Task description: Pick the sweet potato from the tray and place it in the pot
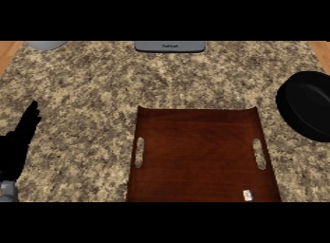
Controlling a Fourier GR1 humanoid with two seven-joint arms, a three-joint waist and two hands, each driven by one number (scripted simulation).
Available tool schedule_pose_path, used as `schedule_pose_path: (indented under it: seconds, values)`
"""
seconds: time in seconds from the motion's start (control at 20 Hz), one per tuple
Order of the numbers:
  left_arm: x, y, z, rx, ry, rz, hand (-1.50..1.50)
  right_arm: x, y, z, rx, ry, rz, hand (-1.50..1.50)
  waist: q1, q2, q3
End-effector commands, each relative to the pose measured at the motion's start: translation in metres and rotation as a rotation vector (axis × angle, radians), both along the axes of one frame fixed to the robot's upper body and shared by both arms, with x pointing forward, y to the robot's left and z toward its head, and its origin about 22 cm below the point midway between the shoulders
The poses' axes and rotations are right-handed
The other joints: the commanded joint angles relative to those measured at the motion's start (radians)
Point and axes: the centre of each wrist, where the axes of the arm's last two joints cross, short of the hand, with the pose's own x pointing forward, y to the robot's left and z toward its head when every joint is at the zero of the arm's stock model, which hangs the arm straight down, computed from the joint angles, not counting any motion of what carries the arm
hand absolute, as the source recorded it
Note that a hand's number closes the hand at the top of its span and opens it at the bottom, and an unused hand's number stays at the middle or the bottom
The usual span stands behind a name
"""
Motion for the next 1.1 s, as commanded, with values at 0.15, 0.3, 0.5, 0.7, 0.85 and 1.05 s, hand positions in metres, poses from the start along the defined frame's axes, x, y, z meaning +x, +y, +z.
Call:
schedule_pose_path:
  seconds: [0.15,0.3,0.5,0.7,0.85,1.05]
  values:
    - [0.007,-0.015,0.001,-0.009,-0.012,-0.024,0.0,-0.006,-0.074,-0.041,0.002,0.055,-0.025,1.5,0.017,0.008,0.001]
    - [0.01,-0.008,0.009,-0.003,-0.02,-0.035,0.0,-0.001,-0.079,-0.046,-0.012,0.115,-0.021,1.5,0.029,0.012,0.001]
    - [0.016,-0.021,0.007,-0.008,-0.019,-0.061,0.0,-0.003,-0.09,-0.056,0.074,0.069,-0.021,1.5,0.043,0.021,0.003]
    - [0.006,-0.023,0.003,-0.015,-0.033,-0.053,0.0,-0.015,-0.113,-0.067,0.19,0.055,-0.032,-1.5,0.052,0.024,0.004]
    - [0.01,-0.015,0.01,-0.003,-0.021,-0.05,0.0,-0.01,-0.109,-0.057,0.263,-0.002,0.019,-1.5,0.05,0.023,0.004]
    - [0.011,-0.009,0.015,-0.01,-0.01,-0.054,0.0,-0.017,-0.119,-0.065,0.241,-0.043,0.05,-1.5,0.051,0.022,0.004]
